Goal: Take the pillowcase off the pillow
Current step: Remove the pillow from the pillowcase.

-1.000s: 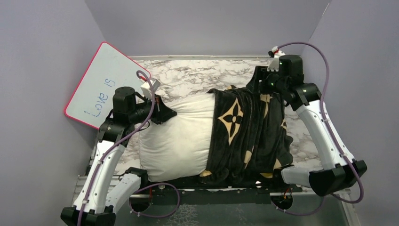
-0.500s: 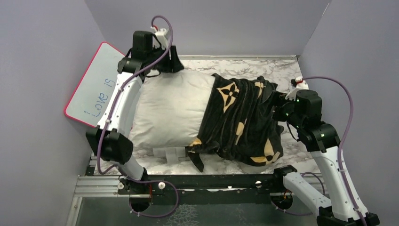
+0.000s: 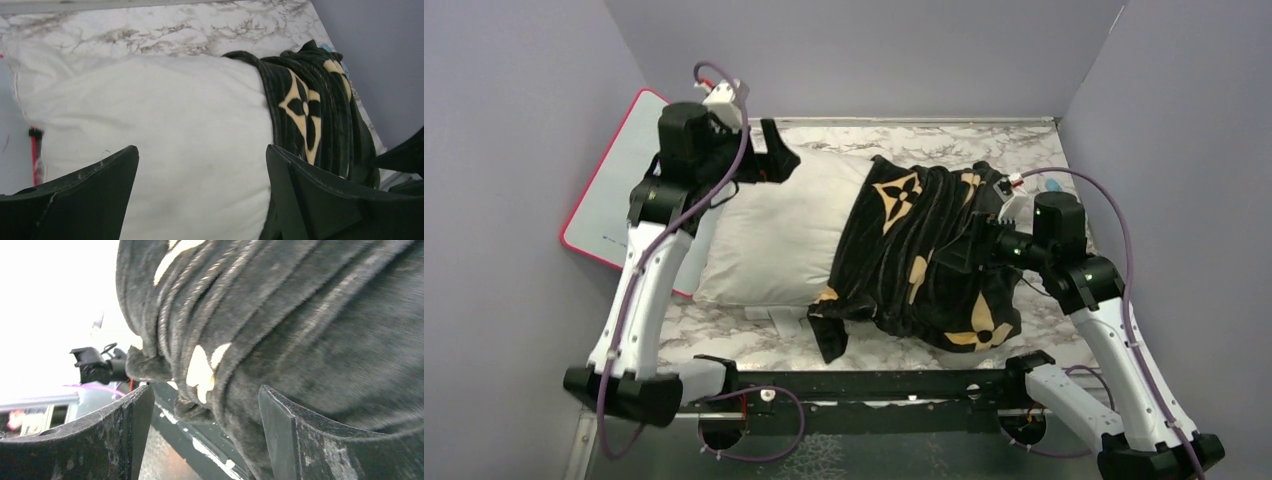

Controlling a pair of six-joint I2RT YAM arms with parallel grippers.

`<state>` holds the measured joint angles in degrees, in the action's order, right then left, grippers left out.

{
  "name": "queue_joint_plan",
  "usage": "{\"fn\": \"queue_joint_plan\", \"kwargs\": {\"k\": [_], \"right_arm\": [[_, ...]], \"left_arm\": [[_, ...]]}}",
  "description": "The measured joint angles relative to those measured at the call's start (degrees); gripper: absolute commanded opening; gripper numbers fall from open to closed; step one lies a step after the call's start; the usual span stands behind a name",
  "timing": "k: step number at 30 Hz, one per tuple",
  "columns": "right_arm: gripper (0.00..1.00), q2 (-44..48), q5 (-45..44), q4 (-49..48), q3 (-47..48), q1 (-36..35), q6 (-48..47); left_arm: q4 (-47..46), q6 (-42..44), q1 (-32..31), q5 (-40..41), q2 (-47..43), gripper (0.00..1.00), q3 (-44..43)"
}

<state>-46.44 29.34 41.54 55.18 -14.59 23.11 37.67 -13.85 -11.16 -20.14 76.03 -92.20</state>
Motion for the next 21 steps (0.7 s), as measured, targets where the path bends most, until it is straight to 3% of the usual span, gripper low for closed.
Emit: {"fn": "queue_joint_plan", "kwargs": {"k": [4, 10, 17, 21], "right_arm": [[0.81, -3.0, 9.9, -2.4, 0.6, 0.0, -1.3], [0.82, -6.2, 26.7, -4.2, 1.9, 0.0, -3.2], [0.81, -5.3, 30.4, -3.9, 1.6, 0.0, -4.9], [0.81, -4.1, 30.3, -3.7, -1.3, -0.2, -4.4]], "left_arm": [[1.9, -2.8, 0.0, 1.2, -15.2, 0.99, 12.5], [7.6, -8.1, -0.1, 3.5, -31.3, 0.99, 23.6], [11.7, -21.3, -0.1, -1.4, -48.2, 0.96, 42.3], [12.4, -28.8, -0.1, -6.6, -52.9, 0.96, 51.6]]}}
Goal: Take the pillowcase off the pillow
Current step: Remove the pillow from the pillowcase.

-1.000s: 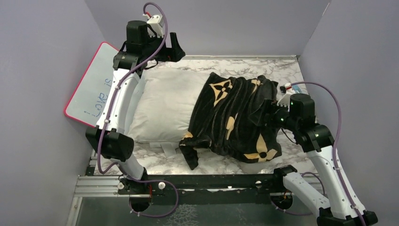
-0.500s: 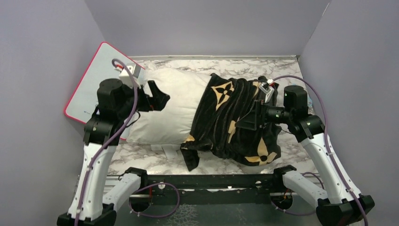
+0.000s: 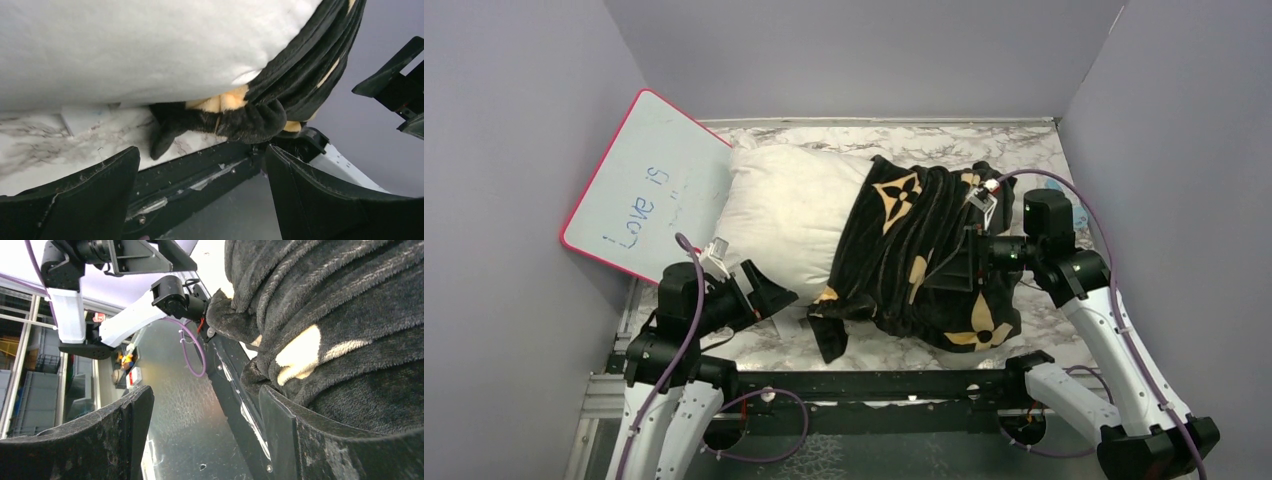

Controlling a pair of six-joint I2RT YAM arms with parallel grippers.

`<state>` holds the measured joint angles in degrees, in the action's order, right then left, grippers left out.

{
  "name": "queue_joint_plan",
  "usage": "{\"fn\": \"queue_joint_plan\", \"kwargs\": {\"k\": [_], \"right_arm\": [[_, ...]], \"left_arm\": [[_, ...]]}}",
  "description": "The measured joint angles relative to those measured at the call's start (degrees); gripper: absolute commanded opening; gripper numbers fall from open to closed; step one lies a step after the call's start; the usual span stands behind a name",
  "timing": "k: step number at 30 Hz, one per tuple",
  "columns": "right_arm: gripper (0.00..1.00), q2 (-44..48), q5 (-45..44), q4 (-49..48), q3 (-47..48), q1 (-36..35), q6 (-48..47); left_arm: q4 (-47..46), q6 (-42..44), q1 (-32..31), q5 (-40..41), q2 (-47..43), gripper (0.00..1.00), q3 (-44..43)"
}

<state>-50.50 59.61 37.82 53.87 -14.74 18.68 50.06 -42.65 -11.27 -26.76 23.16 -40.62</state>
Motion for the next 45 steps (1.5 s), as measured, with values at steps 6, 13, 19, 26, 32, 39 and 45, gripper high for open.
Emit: {"fn": "queue_joint_plan", "kwargs": {"k": [6, 13, 19, 26, 32, 39, 45], "right_arm": [[0.81, 0.1, -1.7, 0.3, -0.7, -0.2, 0.8], [0.81, 1.6, -3.7, -1.2, -4.3, -0.2, 4.5], [0.83, 4.8, -13.1, 0.4, -4.5, -0.3, 9.4], [0.83, 15.7, -24.4, 2.8, -8.6, -0.3, 20.0], [0.83, 15.6, -25.4, 5.5, -8.0, -0.3, 22.3], [0.86, 4.5, -38.7, 12.0, -5.9, -0.4, 17.1], [0.83, -6.8, -46.5, 8.2, -1.9, -0.6, 14.0]], "left_arm": [[-0.7, -6.9, 0.0, -2.9, -4.1, 0.96, 6.3], [-17.9, -17.3, 0.0, 3.3, -1.1, 0.91, 17.4], [-31.8, -19.9, -1.7, 11.5, 10.4, 0.30, 17.6], [-40.3, -19.0, -5.2, 18.3, 14.8, 0.00, 16.3], [-40.9, -17.8, -9.6, 22.7, 15.4, 0.00, 15.0], [-41.0, -16.3, -13.0, 24.9, 17.9, 0.00, 12.7], [-40.9, -16.0, -14.6, 24.8, 18.1, 0.00, 12.6]]}}
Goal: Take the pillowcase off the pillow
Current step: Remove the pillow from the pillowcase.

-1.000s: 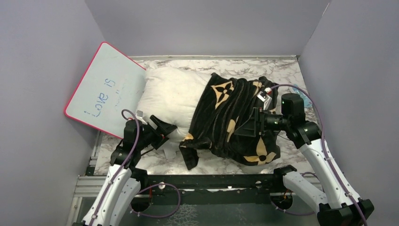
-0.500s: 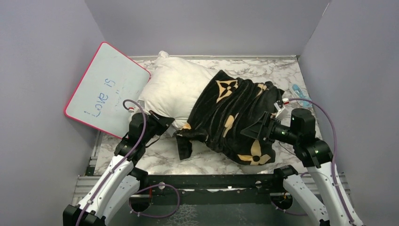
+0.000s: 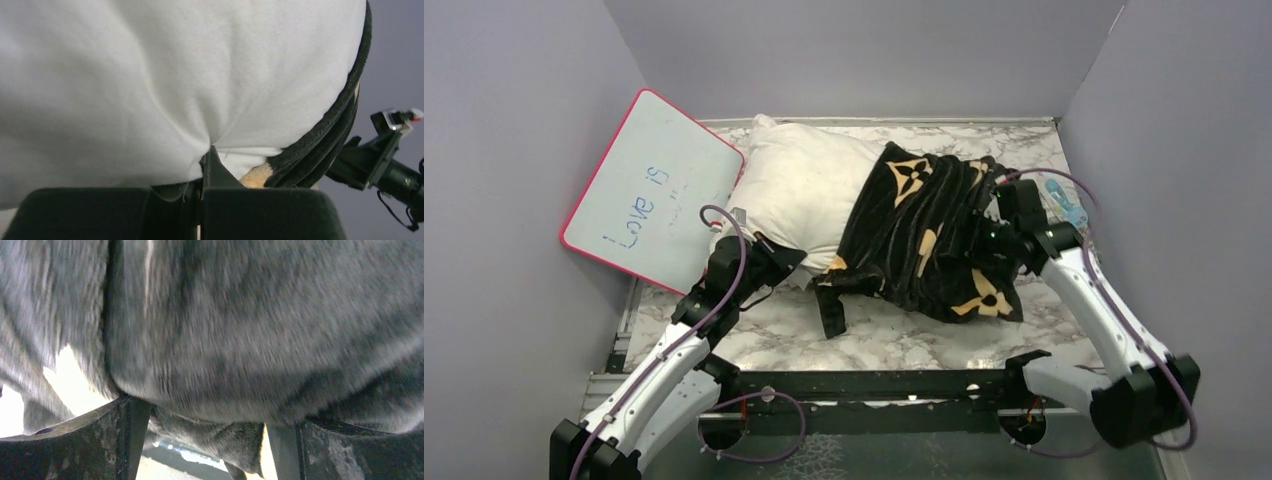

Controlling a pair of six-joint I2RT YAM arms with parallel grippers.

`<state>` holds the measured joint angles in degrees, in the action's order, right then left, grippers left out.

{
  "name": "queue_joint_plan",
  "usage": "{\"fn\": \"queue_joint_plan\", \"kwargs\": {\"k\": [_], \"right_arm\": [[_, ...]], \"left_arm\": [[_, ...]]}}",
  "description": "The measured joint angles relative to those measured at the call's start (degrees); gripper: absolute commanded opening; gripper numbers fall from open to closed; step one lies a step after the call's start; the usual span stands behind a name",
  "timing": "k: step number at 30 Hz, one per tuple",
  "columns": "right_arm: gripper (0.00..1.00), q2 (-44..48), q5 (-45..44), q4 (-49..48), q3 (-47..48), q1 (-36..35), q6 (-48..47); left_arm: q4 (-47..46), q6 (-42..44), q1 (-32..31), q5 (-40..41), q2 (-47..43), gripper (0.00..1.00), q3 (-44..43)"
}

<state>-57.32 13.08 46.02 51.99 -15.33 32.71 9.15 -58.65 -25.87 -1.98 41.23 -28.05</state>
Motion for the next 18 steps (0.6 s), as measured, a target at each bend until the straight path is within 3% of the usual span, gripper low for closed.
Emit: {"fn": "queue_joint_plan", "kwargs": {"k": [4, 8, 12, 18], "right_arm": [[0.84, -14.0, -2.1, -0.7, 9.8, 0.0, -3.1], [0.89, -15.4, -4.4, -2.8, 13.9, 0.0, -3.6], [0.98, -6.1, -7.7, -3.6, 10.0, 0.0, 0.2], [0.89, 18.6, -8.3, -1.2, -2.8, 0.0, 11.5]], "left_arm": [[0.4, 0.0, -0.5, -0.1, -1.2, 0.00, 0.0], [0.4, 0.0, -0.5, 0.0, -2.3, 0.00, 0.0], [0.4, 0.2, -0.5, -0.5, -0.3, 0.00, -0.3], [0.1, 0.4, -0.5, -1.7, 1.6, 0.00, -0.7]]}}
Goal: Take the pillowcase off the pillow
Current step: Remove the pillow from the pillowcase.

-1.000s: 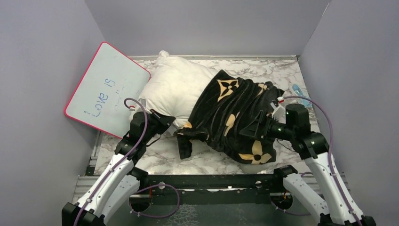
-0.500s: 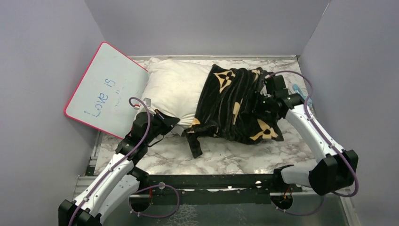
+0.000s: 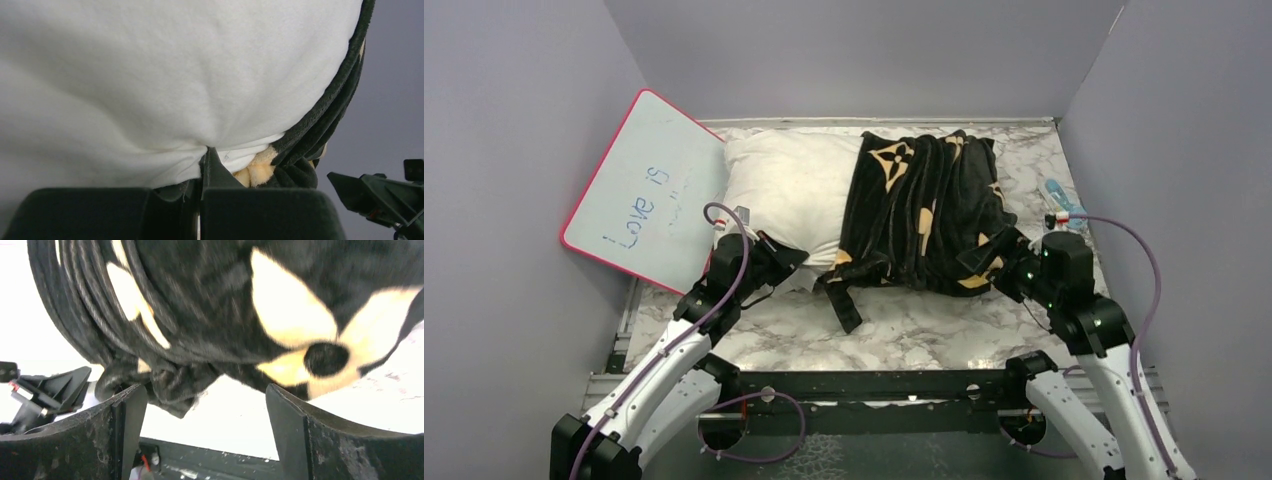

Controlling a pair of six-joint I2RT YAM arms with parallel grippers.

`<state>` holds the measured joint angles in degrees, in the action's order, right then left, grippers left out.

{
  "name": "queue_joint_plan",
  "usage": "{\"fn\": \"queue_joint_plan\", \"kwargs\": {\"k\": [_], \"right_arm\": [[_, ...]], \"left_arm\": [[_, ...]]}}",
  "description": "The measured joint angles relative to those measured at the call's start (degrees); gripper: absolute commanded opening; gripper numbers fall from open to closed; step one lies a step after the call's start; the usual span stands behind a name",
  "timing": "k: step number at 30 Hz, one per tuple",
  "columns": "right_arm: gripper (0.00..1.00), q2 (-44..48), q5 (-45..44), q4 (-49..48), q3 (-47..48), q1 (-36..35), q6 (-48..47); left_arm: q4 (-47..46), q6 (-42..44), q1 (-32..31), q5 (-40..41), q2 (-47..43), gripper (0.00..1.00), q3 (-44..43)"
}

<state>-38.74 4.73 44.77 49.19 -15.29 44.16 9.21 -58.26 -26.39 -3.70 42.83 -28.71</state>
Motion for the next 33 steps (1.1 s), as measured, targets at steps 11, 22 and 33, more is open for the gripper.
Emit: {"fn": "queue_joint_plan", "kwargs": {"k": [11, 22, 33], "right_arm": [[0.76, 9.0, 13.4, -9.6, -23.7, 0.0, 12.9], [0.01, -3.3, 4.9, -22.0, -23.2, -0.1, 12.2], [0.01, 0.7, -27.5, -16.6, -9.8, -0.3, -4.1]], "left_arm": [[0.2, -0.7, -0.3, -0.3, -1.6, 0.00, 0.0], [3.0, 0.0, -0.4, 0.1, -1.5, 0.00, -1.0], [12.4, 2.4, -0.7, 5.9, -3.8, 0.00, -5.6]]}}
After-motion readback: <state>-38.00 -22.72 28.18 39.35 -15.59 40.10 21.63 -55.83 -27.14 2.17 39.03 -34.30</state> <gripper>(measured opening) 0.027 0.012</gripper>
